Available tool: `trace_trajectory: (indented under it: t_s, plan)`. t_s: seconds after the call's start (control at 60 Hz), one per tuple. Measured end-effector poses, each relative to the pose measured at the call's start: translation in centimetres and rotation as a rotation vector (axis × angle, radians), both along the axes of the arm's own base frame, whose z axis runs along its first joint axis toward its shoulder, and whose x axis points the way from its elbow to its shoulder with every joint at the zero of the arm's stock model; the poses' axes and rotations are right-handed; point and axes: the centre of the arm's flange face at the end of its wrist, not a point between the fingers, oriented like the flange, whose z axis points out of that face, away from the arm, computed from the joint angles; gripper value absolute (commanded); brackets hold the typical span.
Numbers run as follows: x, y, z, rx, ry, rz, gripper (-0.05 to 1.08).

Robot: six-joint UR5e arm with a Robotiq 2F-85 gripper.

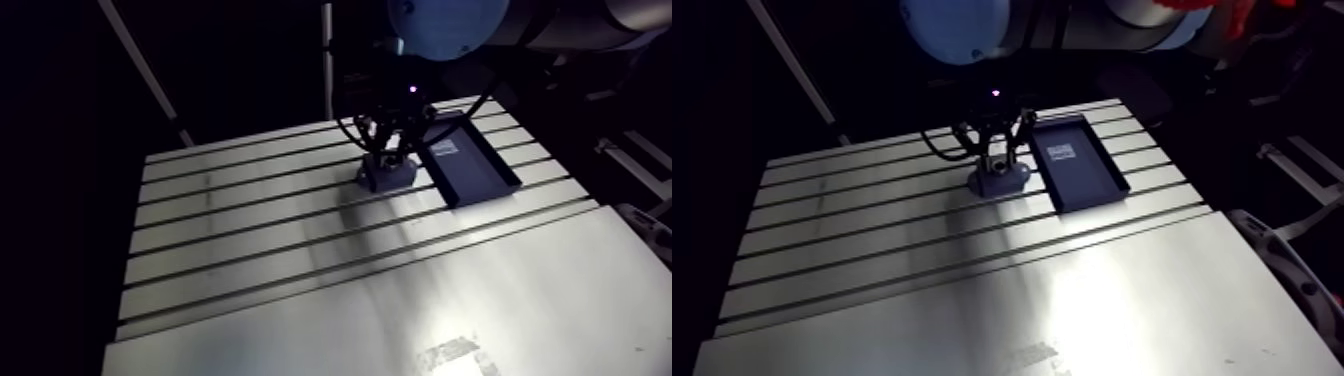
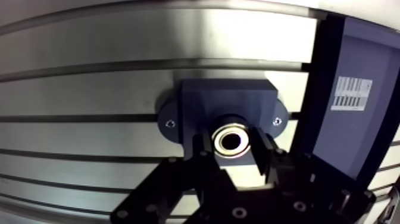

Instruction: Pick up the bearing and press it into the housing until flush.

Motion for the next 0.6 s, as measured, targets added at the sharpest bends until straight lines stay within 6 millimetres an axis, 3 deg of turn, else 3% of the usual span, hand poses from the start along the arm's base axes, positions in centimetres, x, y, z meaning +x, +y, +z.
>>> trace_trajectory:
  t_s: [0.6]
  plan:
    - [-0.05, -0.06, -0.06, 0.0, 0.0, 0.002, 0.65]
